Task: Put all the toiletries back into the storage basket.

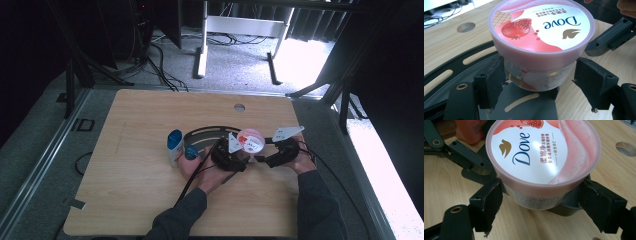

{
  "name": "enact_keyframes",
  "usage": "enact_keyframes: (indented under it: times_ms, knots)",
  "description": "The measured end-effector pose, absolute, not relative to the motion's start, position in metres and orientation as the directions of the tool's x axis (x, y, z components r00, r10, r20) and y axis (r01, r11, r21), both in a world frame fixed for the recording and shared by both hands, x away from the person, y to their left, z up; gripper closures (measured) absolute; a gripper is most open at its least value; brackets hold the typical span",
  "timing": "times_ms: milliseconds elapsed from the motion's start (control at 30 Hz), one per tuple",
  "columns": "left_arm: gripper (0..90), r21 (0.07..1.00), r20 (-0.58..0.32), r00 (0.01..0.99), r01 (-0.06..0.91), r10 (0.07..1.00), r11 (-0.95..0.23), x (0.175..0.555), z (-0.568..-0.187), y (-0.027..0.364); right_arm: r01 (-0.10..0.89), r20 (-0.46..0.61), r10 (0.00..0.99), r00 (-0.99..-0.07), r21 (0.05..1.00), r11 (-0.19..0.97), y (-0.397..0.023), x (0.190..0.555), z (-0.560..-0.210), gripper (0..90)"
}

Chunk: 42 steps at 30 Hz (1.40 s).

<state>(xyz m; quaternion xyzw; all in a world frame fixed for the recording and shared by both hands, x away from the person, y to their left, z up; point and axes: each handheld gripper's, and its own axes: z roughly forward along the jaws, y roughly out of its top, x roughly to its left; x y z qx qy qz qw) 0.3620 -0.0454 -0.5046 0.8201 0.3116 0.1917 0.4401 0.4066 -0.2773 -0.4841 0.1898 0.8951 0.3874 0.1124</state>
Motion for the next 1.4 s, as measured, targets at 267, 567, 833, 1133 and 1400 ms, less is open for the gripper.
enact_keyframes:
  times_ms: [267, 567, 833, 1133, 1400]
  knots:
    - [25.4, 0.845, 0.023, 0.707, 0.364, 0.707, -0.391, 0.367, -0.506, -0.045, 0.263, -0.041, 0.435, -0.899, 0.745, 0.613, -0.276, 0.415, -0.486, 22.8]
    - [25.5, 0.851, 0.015, 0.675, 0.379, 0.738, -0.364, 0.371, -0.509, -0.05, 0.261, -0.056, 0.438, -0.897, 0.733, 0.629, -0.274, 0.421, -0.485, 23.1]
    - [25.6, 0.851, 0.022, 0.654, 0.384, 0.756, -0.357, 0.375, -0.51, -0.054, 0.271, -0.053, 0.444, -0.895, 0.726, 0.633, -0.274, 0.428, -0.484, 23.3]
    - [25.6, 0.838, 0.019, 0.648, 0.404, 0.761, -0.365, 0.381, -0.517, -0.056, 0.291, -0.048, 0.452, -0.891, 0.705, 0.647, -0.272, 0.434, -0.49, 23.3]
    - [25.7, 0.824, 0.014, 0.651, 0.422, 0.759, -0.377, 0.383, -0.524, -0.059, 0.313, -0.04, 0.465, -0.885, 0.687, 0.656, -0.272, 0.436, -0.498, 23.1]
